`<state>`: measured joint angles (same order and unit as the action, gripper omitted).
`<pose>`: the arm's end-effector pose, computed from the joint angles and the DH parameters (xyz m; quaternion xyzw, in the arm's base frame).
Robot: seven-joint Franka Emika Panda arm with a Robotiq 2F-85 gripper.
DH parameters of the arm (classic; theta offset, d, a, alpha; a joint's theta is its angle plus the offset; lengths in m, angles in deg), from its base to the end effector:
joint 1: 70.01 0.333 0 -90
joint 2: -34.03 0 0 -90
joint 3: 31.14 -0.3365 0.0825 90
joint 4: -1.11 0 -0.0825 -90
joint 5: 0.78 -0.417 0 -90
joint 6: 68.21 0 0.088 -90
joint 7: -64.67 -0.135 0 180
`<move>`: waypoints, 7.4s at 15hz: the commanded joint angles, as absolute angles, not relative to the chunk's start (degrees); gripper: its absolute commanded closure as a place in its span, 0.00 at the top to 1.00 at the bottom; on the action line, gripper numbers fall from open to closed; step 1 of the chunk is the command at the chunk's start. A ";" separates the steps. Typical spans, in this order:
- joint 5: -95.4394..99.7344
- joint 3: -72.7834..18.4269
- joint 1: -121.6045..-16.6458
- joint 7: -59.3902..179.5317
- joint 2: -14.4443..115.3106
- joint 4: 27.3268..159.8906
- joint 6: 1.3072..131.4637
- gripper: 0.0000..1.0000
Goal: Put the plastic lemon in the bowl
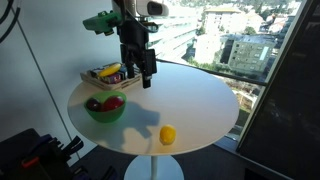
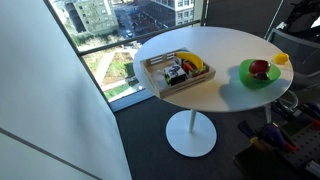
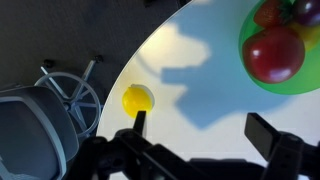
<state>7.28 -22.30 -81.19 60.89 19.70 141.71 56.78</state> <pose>0.4364 -0.1668 0.3611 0.9858 -0.1632 -0.0170 0.0361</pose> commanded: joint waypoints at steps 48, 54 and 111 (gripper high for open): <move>0.80 -15.82 -85.02 62.44 45.59 135.33 76.52 1.00; -0.56 -15.85 -85.04 62.64 46.90 135.20 78.34 1.00; 6.31 -25.16 -74.51 77.56 14.93 146.66 54.87 0.38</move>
